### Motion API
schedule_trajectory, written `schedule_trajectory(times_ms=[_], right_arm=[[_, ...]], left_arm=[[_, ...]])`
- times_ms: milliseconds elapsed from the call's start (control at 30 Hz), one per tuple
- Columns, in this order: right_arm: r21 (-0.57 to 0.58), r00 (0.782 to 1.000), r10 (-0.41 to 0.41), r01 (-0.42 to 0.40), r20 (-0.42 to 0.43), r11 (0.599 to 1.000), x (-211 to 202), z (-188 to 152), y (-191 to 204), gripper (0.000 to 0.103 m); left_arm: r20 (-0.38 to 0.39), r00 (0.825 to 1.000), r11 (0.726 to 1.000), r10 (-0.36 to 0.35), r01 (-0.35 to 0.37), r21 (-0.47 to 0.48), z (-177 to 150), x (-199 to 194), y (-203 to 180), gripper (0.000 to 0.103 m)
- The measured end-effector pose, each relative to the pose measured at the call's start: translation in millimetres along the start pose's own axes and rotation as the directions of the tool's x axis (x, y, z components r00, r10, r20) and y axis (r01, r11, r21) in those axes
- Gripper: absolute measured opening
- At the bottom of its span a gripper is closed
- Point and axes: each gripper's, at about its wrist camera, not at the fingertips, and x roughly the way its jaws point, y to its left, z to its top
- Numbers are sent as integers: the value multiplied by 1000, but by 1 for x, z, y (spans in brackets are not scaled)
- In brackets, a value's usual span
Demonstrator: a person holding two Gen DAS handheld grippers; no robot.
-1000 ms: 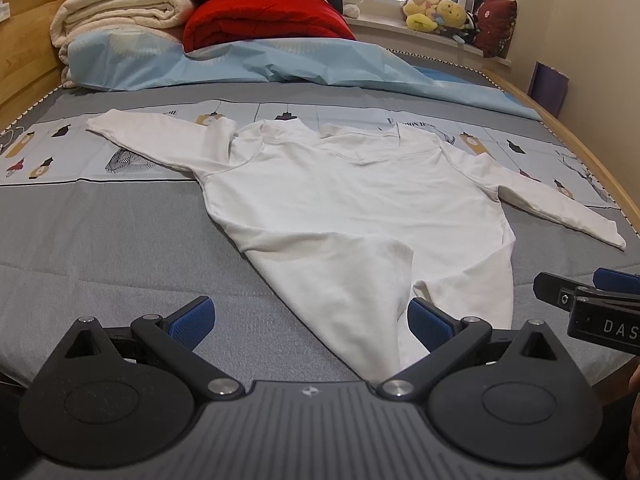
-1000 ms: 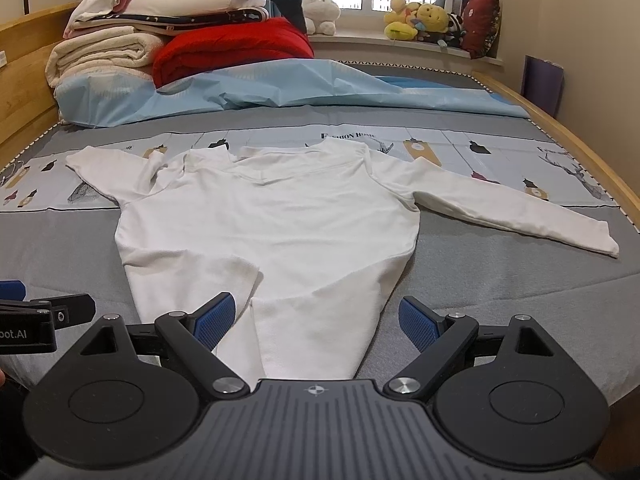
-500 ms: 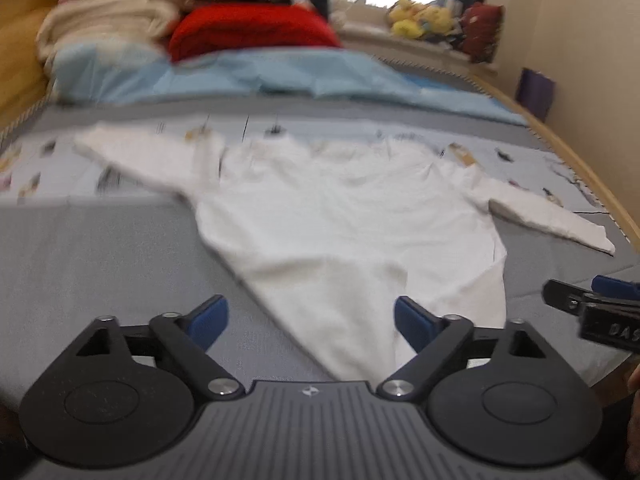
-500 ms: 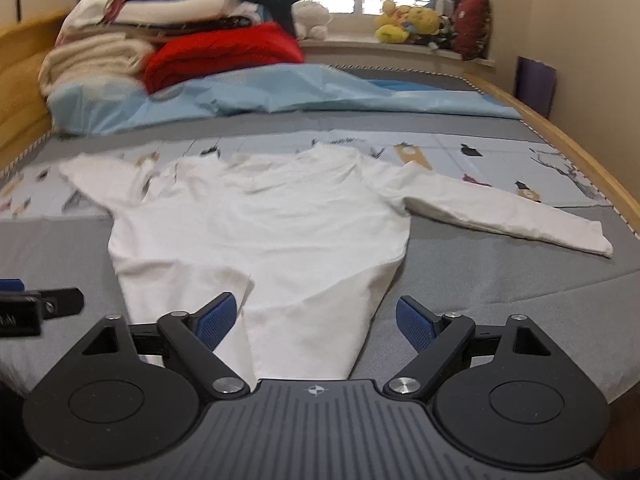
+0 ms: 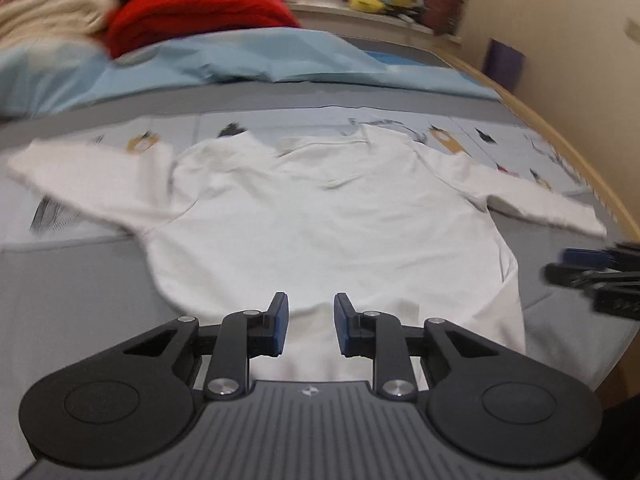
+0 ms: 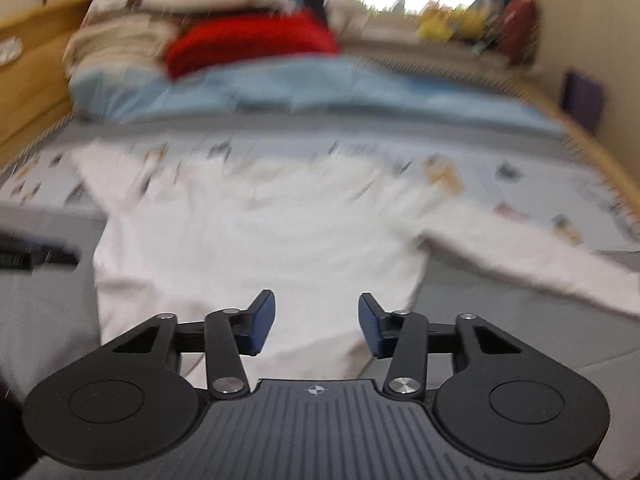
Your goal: Fold small clothes
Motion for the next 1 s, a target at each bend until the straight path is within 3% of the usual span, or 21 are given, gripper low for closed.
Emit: schedule_trajectory(times_ms=[100, 167, 233, 367, 533, 600, 733, 833, 1000], right_arm=[[-89, 995, 53, -61, -82, 994, 27, 7, 20, 47], [-123, 984, 74, -95, -161, 988, 47, 8, 32, 47], [-152, 969, 120, -155, -215, 976, 61, 5, 49, 49], [-243, 939, 116, -201, -324, 949, 85, -5, 74, 54], [-285, 917, 62, -186, -394, 940, 105, -15, 81, 52], [-280, 921, 59, -178, -386, 943, 101, -17, 77, 44], [-212, 915, 106, -201, -390, 956, 85, -20, 65, 11], [-207, 920, 93, -183, -380, 961, 70, -26, 58, 2], [-150, 928, 84, -147, -363, 978, 47, -29, 28, 1]], left_arm=[[-32, 999, 1000, -30, 30, 7, 4, 18, -8, 28], [-67, 997, 999, -40, 41, 12, 8, 32, -14, 37], [-109, 991, 997, -72, 75, 24, 10, 47, -24, 57], [-148, 983, 992, -112, 120, 49, 14, 67, -44, 59], [-208, 973, 993, -100, 111, 38, 16, 94, -53, 61], [-223, 970, 994, -99, 106, 19, 18, 103, -53, 61], [-246, 965, 995, -89, 97, 19, 19, 110, -57, 61], [-255, 963, 995, -82, 94, 34, 18, 112, -62, 62], [-269, 961, 994, -65, 87, 68, 13, 118, -72, 65]])
